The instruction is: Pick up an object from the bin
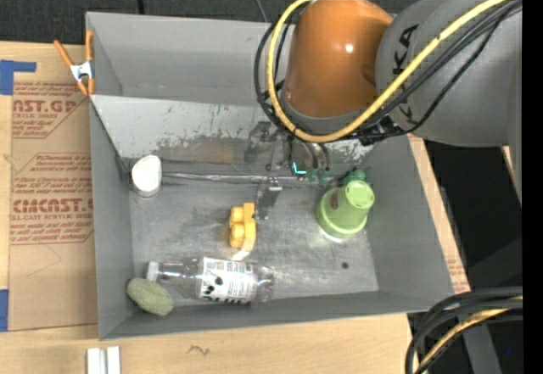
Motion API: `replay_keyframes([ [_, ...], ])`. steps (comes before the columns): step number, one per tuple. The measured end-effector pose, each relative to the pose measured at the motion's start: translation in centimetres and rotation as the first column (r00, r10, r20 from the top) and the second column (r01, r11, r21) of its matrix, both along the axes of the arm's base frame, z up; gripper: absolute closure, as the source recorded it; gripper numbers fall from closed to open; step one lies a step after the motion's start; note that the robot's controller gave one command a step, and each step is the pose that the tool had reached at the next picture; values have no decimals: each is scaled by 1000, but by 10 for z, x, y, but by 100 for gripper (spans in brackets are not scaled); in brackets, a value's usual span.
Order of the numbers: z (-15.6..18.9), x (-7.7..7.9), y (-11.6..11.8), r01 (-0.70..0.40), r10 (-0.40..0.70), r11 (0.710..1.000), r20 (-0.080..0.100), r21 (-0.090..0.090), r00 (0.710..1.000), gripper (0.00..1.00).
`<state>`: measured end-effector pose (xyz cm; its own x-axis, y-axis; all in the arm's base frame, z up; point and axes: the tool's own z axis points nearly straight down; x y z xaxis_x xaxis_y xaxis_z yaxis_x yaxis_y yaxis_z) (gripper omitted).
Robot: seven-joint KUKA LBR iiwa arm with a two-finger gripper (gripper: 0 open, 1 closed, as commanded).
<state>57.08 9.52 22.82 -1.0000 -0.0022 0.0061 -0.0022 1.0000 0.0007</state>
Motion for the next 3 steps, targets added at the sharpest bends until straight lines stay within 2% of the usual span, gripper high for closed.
replay_keyframes([
  [1, 5, 2, -1, 2, -2, 1000, 8, 1, 1000, 0],
  [2, -36, 2, 0, -121, 121, 993, 11, 0, 993, 0],
  [3, -70, -8, 2, -320, 320, 947, 6, 0, 947, 0],
])
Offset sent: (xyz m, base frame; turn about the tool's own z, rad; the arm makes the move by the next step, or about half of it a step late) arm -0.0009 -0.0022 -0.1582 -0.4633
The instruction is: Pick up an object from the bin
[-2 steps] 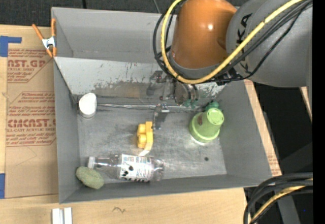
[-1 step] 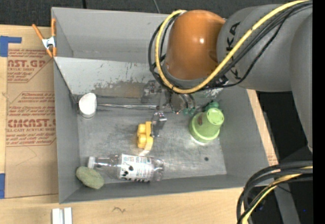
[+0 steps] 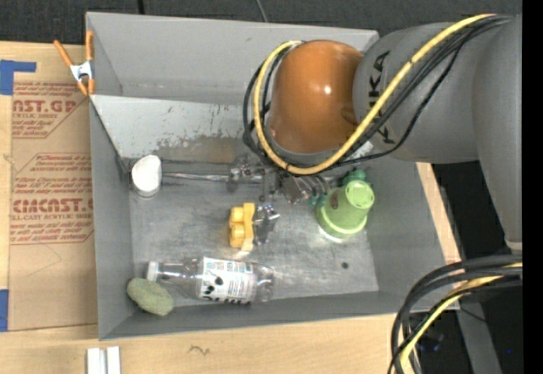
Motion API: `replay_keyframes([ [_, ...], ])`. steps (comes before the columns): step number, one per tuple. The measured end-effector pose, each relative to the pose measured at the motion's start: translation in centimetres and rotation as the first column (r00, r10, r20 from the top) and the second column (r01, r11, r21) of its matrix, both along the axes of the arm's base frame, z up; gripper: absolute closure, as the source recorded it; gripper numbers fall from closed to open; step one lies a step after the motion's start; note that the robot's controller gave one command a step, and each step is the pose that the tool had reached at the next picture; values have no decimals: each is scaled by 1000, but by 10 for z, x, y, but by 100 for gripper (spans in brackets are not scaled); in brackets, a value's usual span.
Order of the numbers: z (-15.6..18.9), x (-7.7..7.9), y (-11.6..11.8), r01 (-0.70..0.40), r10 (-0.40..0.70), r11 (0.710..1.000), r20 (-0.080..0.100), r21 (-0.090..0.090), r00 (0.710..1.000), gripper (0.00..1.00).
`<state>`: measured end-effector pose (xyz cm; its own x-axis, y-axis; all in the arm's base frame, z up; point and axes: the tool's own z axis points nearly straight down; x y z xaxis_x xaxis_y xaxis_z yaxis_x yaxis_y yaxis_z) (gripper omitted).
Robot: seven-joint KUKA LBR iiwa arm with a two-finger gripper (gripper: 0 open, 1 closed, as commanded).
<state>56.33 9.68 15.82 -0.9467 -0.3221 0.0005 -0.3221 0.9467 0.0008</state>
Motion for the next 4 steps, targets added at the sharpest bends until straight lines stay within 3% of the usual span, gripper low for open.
replay_keyframes([
  [1, -36, 6, -11, -135, 135, 991, 0, 0, 991, 0],
  [2, -70, 17, -13, -265, 265, 964, 7, -1, 964, 0],
  [3, -83, 17, -19, -317, 317, 949, 8, 1, 948, 100],
  [4, -83, 17, -19, -317, 317, 948, 8, 1, 948, 100],
])
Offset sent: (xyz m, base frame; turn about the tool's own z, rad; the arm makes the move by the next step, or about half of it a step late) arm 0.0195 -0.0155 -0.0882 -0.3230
